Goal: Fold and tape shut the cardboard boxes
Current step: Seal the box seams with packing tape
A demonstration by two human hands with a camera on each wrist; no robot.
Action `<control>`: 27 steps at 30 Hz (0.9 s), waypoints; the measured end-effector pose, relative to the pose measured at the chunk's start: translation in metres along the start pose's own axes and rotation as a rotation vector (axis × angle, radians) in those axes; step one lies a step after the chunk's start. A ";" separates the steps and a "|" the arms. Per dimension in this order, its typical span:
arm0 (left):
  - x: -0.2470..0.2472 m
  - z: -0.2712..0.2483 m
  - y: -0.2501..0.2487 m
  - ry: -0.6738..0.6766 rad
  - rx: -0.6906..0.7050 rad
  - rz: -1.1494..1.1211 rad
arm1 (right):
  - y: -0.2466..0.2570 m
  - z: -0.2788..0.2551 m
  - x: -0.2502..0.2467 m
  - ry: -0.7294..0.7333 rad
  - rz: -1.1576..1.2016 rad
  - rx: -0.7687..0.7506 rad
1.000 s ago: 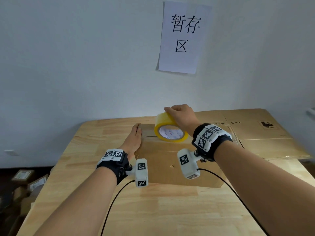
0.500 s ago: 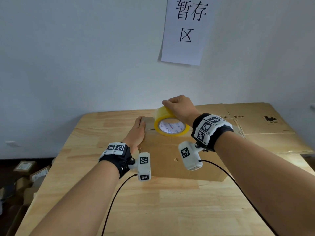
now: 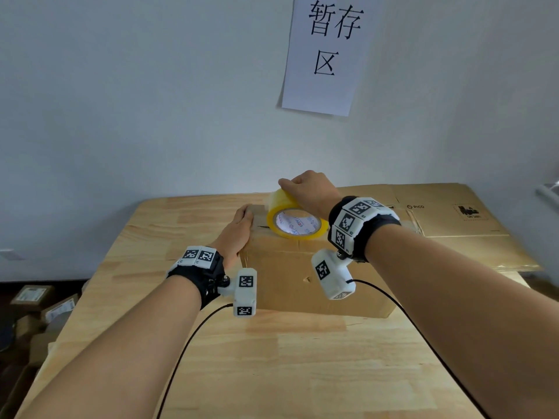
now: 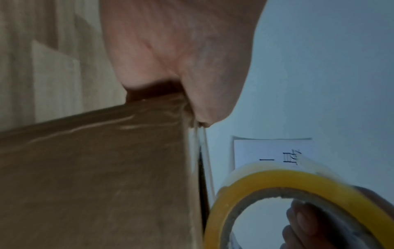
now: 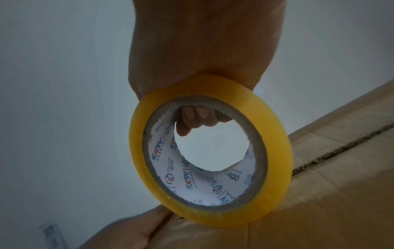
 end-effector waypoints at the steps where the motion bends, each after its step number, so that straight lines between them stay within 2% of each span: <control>1: -0.005 0.001 -0.004 -0.002 0.013 0.035 | 0.000 0.000 0.000 0.004 -0.008 -0.004; 5: -0.035 0.008 -0.040 -0.222 0.155 0.008 | -0.001 -0.001 0.001 0.016 -0.033 -0.011; 6: -0.040 0.008 -0.048 -0.214 0.134 -0.020 | 0.000 -0.001 0.001 0.018 -0.038 -0.013; 10: -0.031 -0.007 -0.062 0.079 -0.139 -0.051 | 0.003 -0.003 0.003 0.009 -0.077 -0.015; 12: -0.027 -0.014 -0.066 0.161 -0.191 -0.036 | 0.004 -0.004 0.003 0.002 -0.092 -0.012; 18: -0.029 -0.020 -0.076 0.195 -0.137 0.033 | 0.007 -0.003 0.005 0.011 -0.145 -0.031; 23: -0.030 -0.022 -0.078 0.174 -0.055 0.050 | 0.007 -0.004 0.007 0.085 -0.218 -0.080; 27: -0.031 -0.026 -0.082 0.167 -0.022 0.027 | 0.006 -0.004 0.006 -0.004 -0.140 -0.034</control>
Point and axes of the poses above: each hand's wrist, its own z-axis towards the middle knuckle, its own x-axis out of the palm, y = z × x, the point moved 3 cm from there along z, towards the middle knuckle, and after that the axes turned 7 degrees about -y, right-handed, at the moved point
